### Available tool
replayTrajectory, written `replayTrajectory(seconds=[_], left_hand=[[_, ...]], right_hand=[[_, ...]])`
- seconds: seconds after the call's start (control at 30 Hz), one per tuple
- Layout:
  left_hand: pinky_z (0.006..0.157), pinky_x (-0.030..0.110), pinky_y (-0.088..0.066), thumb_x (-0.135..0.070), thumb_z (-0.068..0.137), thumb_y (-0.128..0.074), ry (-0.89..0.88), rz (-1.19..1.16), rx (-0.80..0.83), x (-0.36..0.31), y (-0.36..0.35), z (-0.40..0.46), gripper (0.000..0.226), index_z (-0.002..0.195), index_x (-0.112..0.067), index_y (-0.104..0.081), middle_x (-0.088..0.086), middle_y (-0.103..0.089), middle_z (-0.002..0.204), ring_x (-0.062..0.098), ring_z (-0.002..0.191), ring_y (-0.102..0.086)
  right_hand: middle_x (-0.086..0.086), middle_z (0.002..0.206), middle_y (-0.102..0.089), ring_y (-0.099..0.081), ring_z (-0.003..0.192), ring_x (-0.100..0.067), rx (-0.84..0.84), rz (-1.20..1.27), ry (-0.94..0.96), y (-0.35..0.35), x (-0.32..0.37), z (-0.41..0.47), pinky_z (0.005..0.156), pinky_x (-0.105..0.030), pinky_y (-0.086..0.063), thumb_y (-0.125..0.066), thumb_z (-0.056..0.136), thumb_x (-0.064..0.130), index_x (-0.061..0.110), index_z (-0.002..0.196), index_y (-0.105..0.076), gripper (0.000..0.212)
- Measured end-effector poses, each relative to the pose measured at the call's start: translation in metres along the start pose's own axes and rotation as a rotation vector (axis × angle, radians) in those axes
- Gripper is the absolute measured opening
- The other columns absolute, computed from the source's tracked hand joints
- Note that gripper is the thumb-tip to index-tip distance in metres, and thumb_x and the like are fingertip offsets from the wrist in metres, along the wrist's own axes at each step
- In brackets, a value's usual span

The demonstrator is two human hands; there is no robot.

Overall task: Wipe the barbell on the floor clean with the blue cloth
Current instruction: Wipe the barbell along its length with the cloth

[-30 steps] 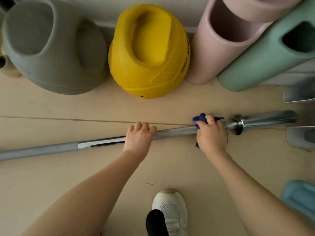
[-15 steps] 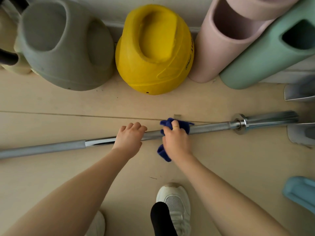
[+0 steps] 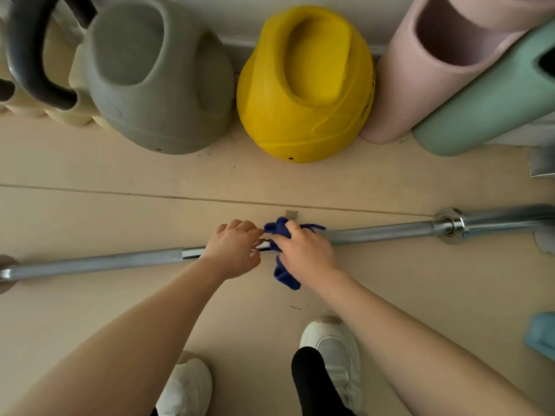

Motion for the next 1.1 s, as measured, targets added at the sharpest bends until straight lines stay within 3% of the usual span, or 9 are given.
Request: replayTrajectory(seconds=[0.07,0.13,0.4,0.5,0.6,0.7,0.83,1.0,1.1], left_hand=[[0.105,0.031,-0.027,-0.036,0.091,-0.05,-0.027,-0.01,0.018,-0.005,-0.003,0.0,0.046,0.135,-0.026,-0.043,-0.003,-0.044,0.136,0.02,0.128,-0.035],[0.105,0.03,-0.027,-0.038,0.093,-0.05,-0.037,-0.006,-0.004,-0.011,-0.007,0.001,0.048,0.138,-0.027,-0.039,-0.004,-0.043,0.138,0.019,0.13,-0.035],[0.103,0.032,-0.03,-0.039,0.089,-0.057,0.061,-0.035,-0.017,-0.006,-0.008,-0.003,0.063,0.143,-0.023,-0.029,-0.002,-0.04,0.141,0.021,0.13,-0.036],[0.108,0.033,-0.026,-0.043,0.084,-0.063,0.055,-0.071,0.059,0.02,-0.003,-0.015,0.076,0.146,-0.022,-0.023,-0.001,-0.034,0.145,0.021,0.133,-0.031],[0.108,0.033,-0.027,-0.041,0.083,-0.065,0.122,0.027,0.054,0.058,0.0,-0.036,0.08,0.146,-0.022,-0.02,-0.001,-0.033,0.145,0.021,0.133,-0.031],[0.104,0.032,-0.031,-0.034,0.086,-0.062,0.194,0.102,0.019,0.089,-0.004,-0.057,0.068,0.143,-0.022,-0.027,-0.001,-0.037,0.14,0.021,0.128,-0.037],[0.094,0.033,-0.037,-0.032,0.088,-0.06,0.314,0.106,-0.086,0.115,-0.005,-0.076,0.047,0.131,-0.018,-0.045,0.001,-0.05,0.127,0.023,0.118,-0.047],[0.086,0.035,-0.041,-0.026,0.087,-0.063,0.31,0.019,-0.139,0.119,-0.008,-0.08,0.033,0.117,-0.016,-0.056,0.004,-0.055,0.118,0.026,0.11,-0.049],[0.085,0.032,-0.042,-0.023,0.089,-0.06,0.299,0.007,-0.14,0.121,-0.009,-0.081,0.031,0.119,-0.018,-0.055,0.002,-0.052,0.119,0.023,0.112,-0.047]], right_hand=[[-0.01,0.077,-0.063,-0.059,0.054,-0.028,-0.183,-0.09,-0.125,0.002,-0.028,-0.007,0.047,-0.027,-0.045,-0.076,0.056,0.019,0.017,0.071,-0.071,0.016],[-0.011,0.068,-0.062,-0.054,0.046,-0.026,-0.275,-0.122,-0.208,0.0,-0.034,-0.011,0.043,-0.025,-0.043,-0.068,0.056,0.013,0.015,0.058,-0.067,0.003],[-0.009,0.072,-0.062,-0.056,0.053,-0.028,-0.338,-0.143,-0.092,-0.007,-0.025,-0.02,0.049,-0.029,-0.046,-0.043,0.072,0.017,0.016,0.067,-0.068,0.026],[-0.013,0.072,-0.062,-0.056,0.05,-0.029,-0.283,-0.131,-0.216,-0.007,-0.036,-0.022,0.048,-0.029,-0.046,-0.066,0.061,0.012,0.012,0.063,-0.067,0.002],[-0.015,0.07,-0.063,-0.053,0.044,-0.028,-0.134,-0.062,-0.315,-0.015,-0.019,-0.014,0.043,-0.026,-0.043,-0.082,0.041,0.009,0.01,0.059,-0.067,0.024],[-0.014,0.07,-0.063,-0.052,0.044,-0.027,-0.095,-0.085,-0.309,-0.019,0.0,-0.007,0.041,-0.023,-0.04,-0.083,0.041,0.015,0.011,0.063,-0.068,0.027],[-0.005,0.077,-0.064,-0.054,0.046,-0.02,-0.047,-0.194,-0.354,-0.021,0.018,-0.003,0.04,-0.02,-0.027,-0.075,0.066,0.03,0.02,0.076,-0.071,0.015],[-0.013,0.115,-0.051,-0.064,0.077,-0.027,0.063,-0.197,-0.261,-0.02,0.044,0.004,0.046,-0.026,-0.033,-0.04,0.094,0.022,0.008,0.113,-0.054,0.027],[-0.016,0.121,-0.045,-0.064,0.081,-0.029,0.081,-0.118,-0.208,-0.018,0.073,0.01,0.048,-0.029,-0.035,-0.037,0.097,0.018,0.005,0.122,-0.046,0.03]])
Point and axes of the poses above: each hand's wrist, its own z-axis towards the middle knuckle, its own y-axis out of the back of the hand, x = y × z, the point moved 7 cm from there along z, towards the middle knuckle
